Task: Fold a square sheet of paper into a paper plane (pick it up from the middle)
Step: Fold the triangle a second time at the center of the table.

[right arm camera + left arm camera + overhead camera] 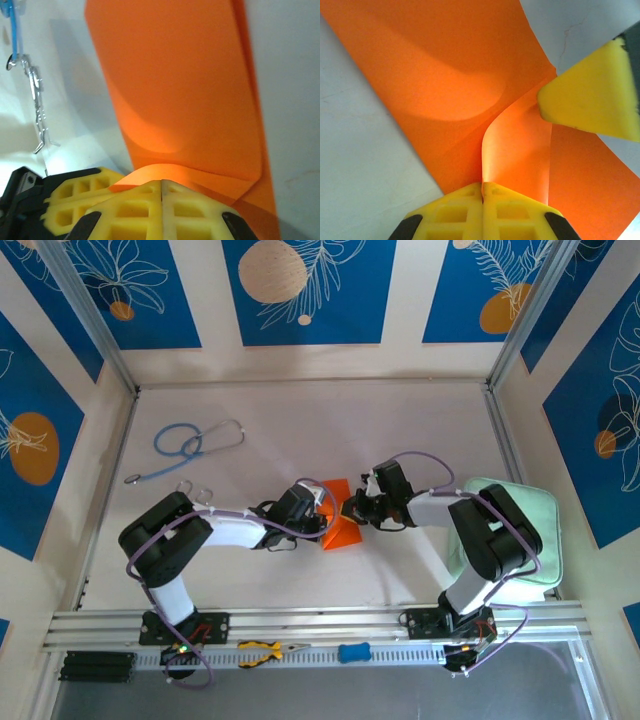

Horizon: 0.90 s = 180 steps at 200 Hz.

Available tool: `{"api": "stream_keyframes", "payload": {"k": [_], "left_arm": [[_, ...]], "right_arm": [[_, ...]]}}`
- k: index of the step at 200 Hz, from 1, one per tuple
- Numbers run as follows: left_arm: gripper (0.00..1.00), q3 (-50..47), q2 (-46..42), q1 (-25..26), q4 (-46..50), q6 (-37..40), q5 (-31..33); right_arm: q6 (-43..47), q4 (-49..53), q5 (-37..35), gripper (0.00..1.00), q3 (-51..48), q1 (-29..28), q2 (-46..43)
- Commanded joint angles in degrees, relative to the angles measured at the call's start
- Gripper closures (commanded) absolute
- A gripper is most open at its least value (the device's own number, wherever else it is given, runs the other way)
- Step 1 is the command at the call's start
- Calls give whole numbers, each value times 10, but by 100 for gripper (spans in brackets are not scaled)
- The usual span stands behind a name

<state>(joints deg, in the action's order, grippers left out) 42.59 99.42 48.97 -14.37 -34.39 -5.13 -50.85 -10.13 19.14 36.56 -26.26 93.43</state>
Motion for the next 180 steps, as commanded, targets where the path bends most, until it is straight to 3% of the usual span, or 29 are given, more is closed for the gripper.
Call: {"api": "stream_keyframes", "payload": {"k": [1,74,137,180], "left_arm": [[100,0,6,-5,42,10,-2],[100,-1,9,-5,41,10,-3],[100,0,9,-5,42,11,-3],[100,-1,10,-5,39,11,-5]], "right_arm": [[26,31,22,98,11,-18,-7],[4,50,-12,99,-2,-4,31],[0,54,26,99,30,27,-3],[-5,56,-1,99,31,28,40]]}}
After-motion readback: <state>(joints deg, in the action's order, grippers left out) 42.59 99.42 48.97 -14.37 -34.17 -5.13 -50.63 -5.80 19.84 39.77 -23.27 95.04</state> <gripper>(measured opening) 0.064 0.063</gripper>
